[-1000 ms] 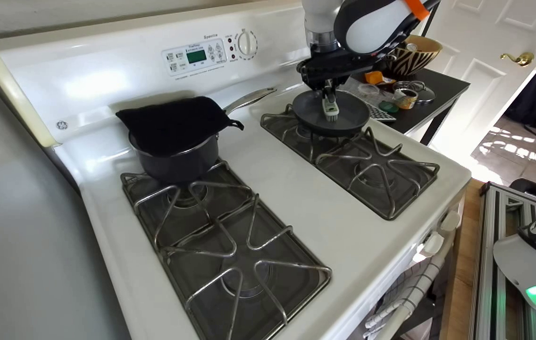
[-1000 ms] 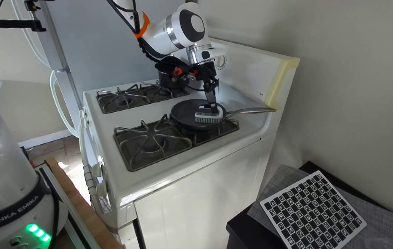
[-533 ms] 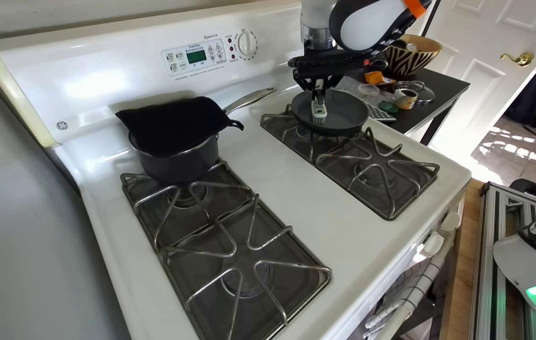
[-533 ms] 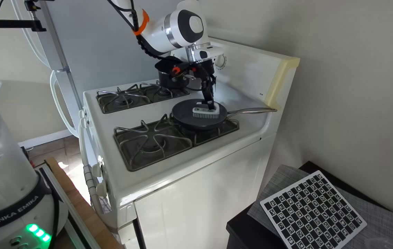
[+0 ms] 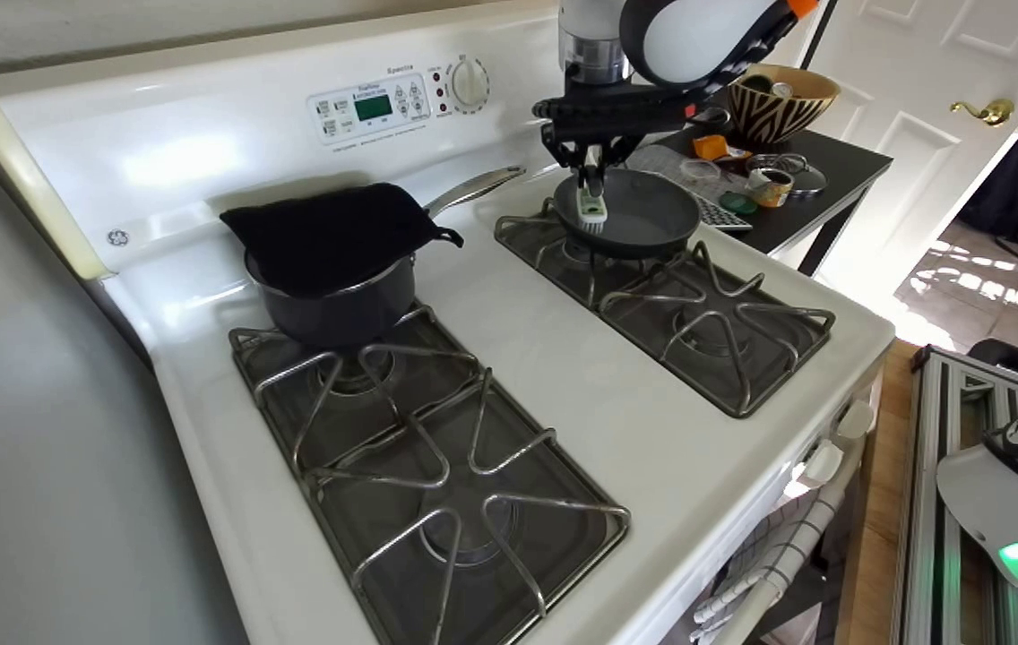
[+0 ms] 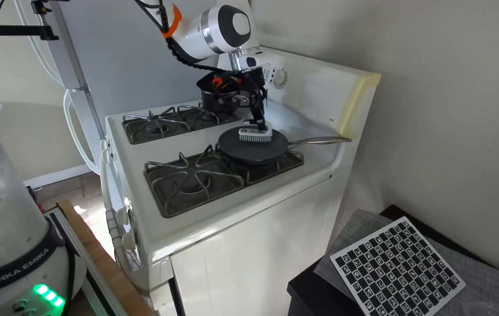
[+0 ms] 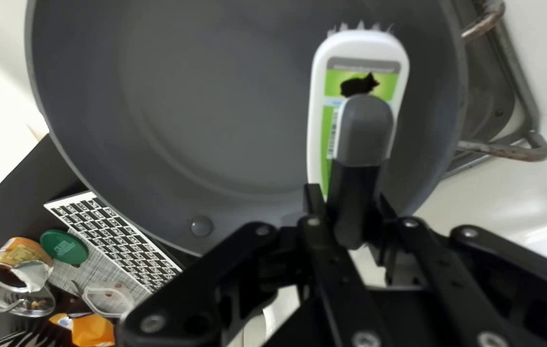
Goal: Move the pan forward and use the brush in the middle of the plates to brush the inside of the pan
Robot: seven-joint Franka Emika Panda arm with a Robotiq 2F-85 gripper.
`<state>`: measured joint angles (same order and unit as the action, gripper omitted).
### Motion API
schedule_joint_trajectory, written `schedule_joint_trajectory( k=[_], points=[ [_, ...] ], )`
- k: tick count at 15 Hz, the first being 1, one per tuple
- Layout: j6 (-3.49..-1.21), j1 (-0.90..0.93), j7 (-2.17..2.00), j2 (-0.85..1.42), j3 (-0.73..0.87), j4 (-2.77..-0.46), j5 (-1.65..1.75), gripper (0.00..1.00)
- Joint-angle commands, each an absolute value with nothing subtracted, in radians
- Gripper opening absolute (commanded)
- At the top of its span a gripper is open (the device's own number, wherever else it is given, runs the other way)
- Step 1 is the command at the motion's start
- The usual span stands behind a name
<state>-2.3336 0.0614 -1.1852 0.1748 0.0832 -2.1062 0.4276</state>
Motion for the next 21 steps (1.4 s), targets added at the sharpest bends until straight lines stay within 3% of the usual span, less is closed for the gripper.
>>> schedule_joint_trajectory(
  k=[1, 10, 21],
  points=[
    [-2.297, 0.084, -1.198, 0.103, 0.068, -2.121, 0.474, 0.04],
    [-2.305, 0.129, -1.138, 0.059, -0.056, -2.110, 0.502, 0.04],
    [-2.403, 0.173, -1.028, 0.220, -0.084, -2.100, 0.486, 0.04]
  ],
)
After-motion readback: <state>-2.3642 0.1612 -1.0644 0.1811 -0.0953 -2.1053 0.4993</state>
